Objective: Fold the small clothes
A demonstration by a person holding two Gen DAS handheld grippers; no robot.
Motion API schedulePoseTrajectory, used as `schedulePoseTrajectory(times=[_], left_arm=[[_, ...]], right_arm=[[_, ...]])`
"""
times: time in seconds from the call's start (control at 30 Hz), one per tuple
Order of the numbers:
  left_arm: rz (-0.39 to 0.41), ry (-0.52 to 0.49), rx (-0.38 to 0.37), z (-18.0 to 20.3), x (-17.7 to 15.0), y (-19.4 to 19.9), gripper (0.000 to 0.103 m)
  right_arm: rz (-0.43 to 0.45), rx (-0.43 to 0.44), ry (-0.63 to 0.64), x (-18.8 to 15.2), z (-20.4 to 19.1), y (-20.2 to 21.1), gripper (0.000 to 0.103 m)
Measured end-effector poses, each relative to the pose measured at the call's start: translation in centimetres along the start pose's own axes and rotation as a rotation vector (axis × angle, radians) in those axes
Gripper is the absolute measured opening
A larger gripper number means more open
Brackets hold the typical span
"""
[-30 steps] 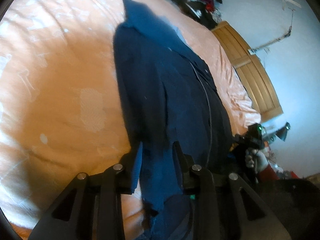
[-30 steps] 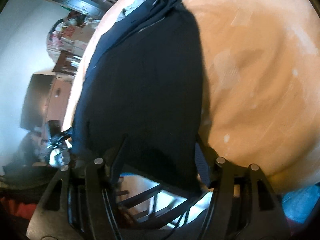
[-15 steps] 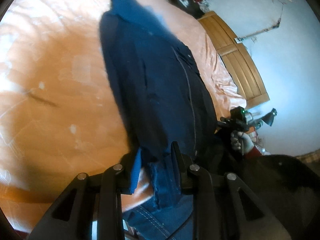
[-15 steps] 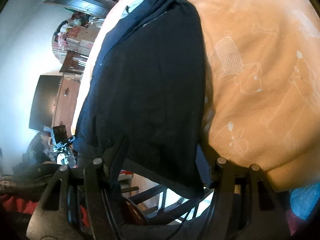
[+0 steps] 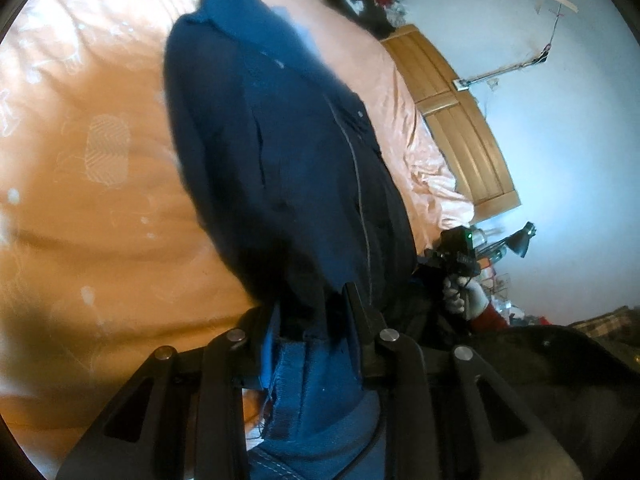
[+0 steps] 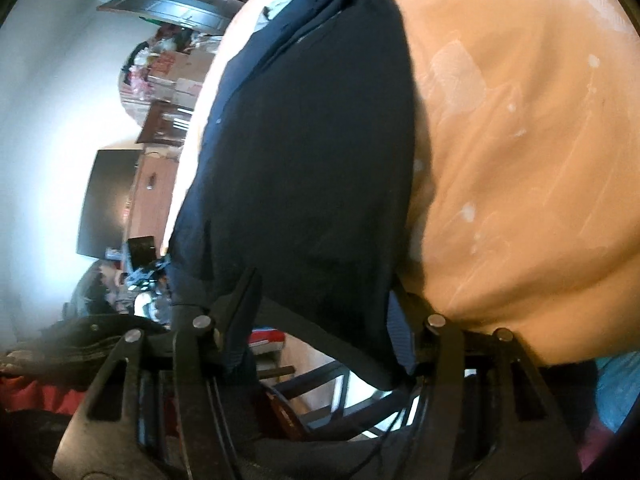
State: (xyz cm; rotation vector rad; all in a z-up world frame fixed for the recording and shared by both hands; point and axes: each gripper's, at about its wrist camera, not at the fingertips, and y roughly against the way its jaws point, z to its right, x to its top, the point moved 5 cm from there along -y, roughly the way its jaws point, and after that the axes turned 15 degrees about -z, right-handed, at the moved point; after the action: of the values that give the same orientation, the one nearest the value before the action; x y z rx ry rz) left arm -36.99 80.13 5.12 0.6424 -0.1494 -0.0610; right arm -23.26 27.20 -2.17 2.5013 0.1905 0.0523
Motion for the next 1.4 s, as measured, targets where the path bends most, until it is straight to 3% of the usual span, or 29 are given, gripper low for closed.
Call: schedulePoseTrajectory(times=[0.13,0.2,0.3,0.37,0.43,0.53,0.6,0.63,0.7,0.77,0.83,0.97,1.07,1.2,1.33,1.4], left_arm=[[0.011,0.001,-0.002,-0.1,-0.1,-0.1,0.024],[-0.003,-0.006,0.053,-0.4,-0.2,-0.5,0.026],[-0.005,-0.014,0.071,-0.3,-0.1,-0.5,0.025],[-0.003,-0.024,0.086,0.3,-0.2,-0.5,0.021],[0.000,-0.025,0.106,0.7,-0.4,-0.5,0.021],[0.010,-0.019,0.150,0.0,-0.4,-0.7,0.027],[0.012,-0.025,0.162,0.3,-0.3,-0.8,0.020],[0.018,-0.041,0.195,0.8,-0.4,-0.8,0.019],[0.039,-0.034,0.222,1.4,-0.7,-0.5,0.012],[0.085,-0.009,0.186,2.0,-0.9,0.2,0.008],[0.166,-0.003,0.079,3.4,-1.0,1.8,0.007],[0.284,-0.018,-0.053,5.9,0.0,4.1,0.007],[0.347,0.003,-0.144,6.2,2.1,5.2,0.007],[0.441,0.020,-0.243,5.9,8.3,7.5,0.008],[0.475,0.002,-0.197,5.6,17.5,8.8,0.008],[0.489,0.031,-0.149,4.0,22.0,9.2,0.009]], right_arm=[[-0.078,-0.085,0.013,-0.4,0.5,-2.1,0.059],[-0.109,-0.114,0.008,-0.9,0.9,-3.3,0.059],[-0.078,-0.093,0.003,-1.3,0.7,-3.3,0.059],[-0.049,-0.051,0.029,-1.6,-0.6,-2.8,0.050],[-0.026,-0.038,0.050,-1.9,-1.7,-2.3,0.050],[-0.022,-0.066,0.043,-1.7,-1.5,-2.7,0.049],[-0.016,-0.105,0.042,-1.7,-1.5,-2.8,0.032],[-0.004,-0.116,0.047,-1.8,-1.8,-2.7,0.006],[0.048,-0.078,0.072,-2.1,-3.4,-1.4,0.003],[0.097,-0.044,0.103,-2.3,-5.3,-0.3,0.003],[0.153,0.027,0.123,-2.2,-7.0,1.0,0.003],[0.224,0.125,0.146,-1.1,-9.2,2.7,0.003],[0.260,0.158,0.169,0.6,-10.5,3.7,0.003],[0.317,0.201,0.179,7.0,-11.8,6.3,0.003],[0.350,0.181,0.190,15.6,-12.0,9.4,0.004],[0.369,0.128,0.177,21.1,-11.2,10.2,0.004]])
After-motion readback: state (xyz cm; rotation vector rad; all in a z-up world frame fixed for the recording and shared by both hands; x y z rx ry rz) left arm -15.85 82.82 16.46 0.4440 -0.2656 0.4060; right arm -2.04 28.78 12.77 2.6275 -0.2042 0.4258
